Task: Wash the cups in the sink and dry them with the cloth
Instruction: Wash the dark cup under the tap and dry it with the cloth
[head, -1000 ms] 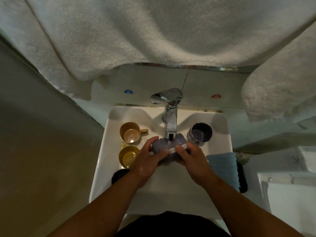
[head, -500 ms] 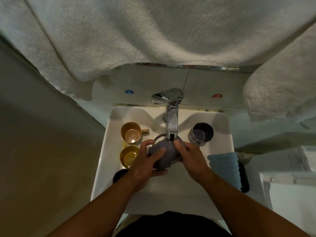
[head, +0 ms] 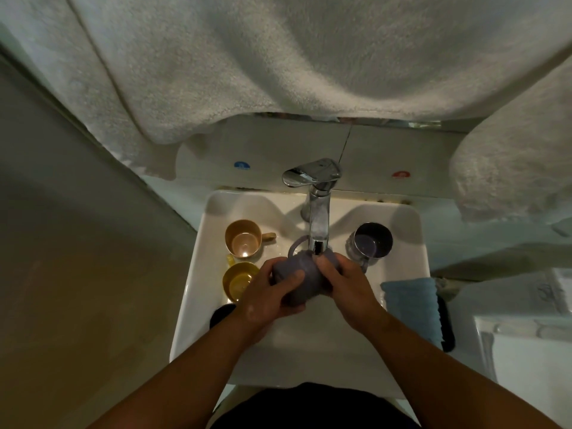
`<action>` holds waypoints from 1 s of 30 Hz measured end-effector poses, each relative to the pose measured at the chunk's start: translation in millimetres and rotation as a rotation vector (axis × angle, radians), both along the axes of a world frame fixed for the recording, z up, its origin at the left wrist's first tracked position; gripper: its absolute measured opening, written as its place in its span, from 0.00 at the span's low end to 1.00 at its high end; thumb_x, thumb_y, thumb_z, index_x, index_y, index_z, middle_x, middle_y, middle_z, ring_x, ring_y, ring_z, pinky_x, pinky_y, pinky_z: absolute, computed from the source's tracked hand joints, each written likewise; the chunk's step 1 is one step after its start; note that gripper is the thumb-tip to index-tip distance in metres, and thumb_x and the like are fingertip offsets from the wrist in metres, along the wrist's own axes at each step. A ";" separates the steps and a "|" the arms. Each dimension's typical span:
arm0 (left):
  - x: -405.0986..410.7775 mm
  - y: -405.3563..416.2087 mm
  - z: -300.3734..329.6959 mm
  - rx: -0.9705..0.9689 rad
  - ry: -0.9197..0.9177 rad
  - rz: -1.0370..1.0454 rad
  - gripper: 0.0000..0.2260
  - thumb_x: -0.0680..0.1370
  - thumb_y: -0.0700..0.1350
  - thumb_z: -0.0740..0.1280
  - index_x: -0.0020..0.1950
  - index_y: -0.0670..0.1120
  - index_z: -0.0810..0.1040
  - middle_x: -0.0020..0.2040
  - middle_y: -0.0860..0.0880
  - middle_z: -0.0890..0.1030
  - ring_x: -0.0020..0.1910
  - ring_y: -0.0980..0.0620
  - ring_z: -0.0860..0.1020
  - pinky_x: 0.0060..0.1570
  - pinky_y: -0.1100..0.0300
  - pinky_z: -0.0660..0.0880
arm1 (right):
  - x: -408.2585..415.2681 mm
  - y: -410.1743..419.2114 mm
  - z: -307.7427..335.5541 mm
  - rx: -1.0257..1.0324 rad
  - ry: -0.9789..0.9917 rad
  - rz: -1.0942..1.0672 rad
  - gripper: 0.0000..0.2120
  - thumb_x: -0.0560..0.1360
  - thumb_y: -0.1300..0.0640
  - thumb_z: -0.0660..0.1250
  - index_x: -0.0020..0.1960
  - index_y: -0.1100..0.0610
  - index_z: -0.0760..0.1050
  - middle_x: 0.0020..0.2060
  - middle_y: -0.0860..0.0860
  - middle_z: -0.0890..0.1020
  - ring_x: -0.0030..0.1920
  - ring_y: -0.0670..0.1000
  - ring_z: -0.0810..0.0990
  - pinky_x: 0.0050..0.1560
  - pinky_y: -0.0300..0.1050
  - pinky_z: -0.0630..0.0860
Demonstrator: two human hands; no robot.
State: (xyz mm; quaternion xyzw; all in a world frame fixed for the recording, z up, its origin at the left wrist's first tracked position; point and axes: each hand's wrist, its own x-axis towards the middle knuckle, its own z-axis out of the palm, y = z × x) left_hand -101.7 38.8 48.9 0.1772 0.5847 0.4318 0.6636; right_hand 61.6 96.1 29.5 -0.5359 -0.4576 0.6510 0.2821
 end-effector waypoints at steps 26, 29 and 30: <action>16.5 5.3 3.9 0.170 0.356 -0.140 0.18 0.80 0.49 0.70 0.69 0.52 0.74 0.56 0.44 0.82 0.40 0.47 0.86 0.34 0.60 0.81 | -3.0 -6.4 19.2 -0.266 0.005 -0.016 0.25 0.78 0.31 0.57 0.62 0.48 0.77 0.55 0.50 0.85 0.54 0.50 0.84 0.52 0.54 0.83; 16.4 1.8 4.1 0.174 0.349 -0.175 0.25 0.76 0.44 0.75 0.71 0.52 0.72 0.53 0.46 0.84 0.37 0.48 0.85 0.34 0.60 0.81 | -1.1 -4.3 24.5 -0.352 0.036 0.012 0.23 0.79 0.33 0.56 0.57 0.47 0.81 0.48 0.48 0.87 0.52 0.50 0.85 0.56 0.57 0.82; 15.9 2.4 4.2 0.164 0.369 -0.165 0.23 0.77 0.45 0.74 0.71 0.53 0.73 0.51 0.47 0.84 0.36 0.48 0.85 0.33 0.60 0.81 | -1.4 -4.6 25.1 -0.374 0.043 0.005 0.22 0.79 0.33 0.57 0.55 0.46 0.82 0.46 0.48 0.87 0.52 0.51 0.85 0.56 0.58 0.82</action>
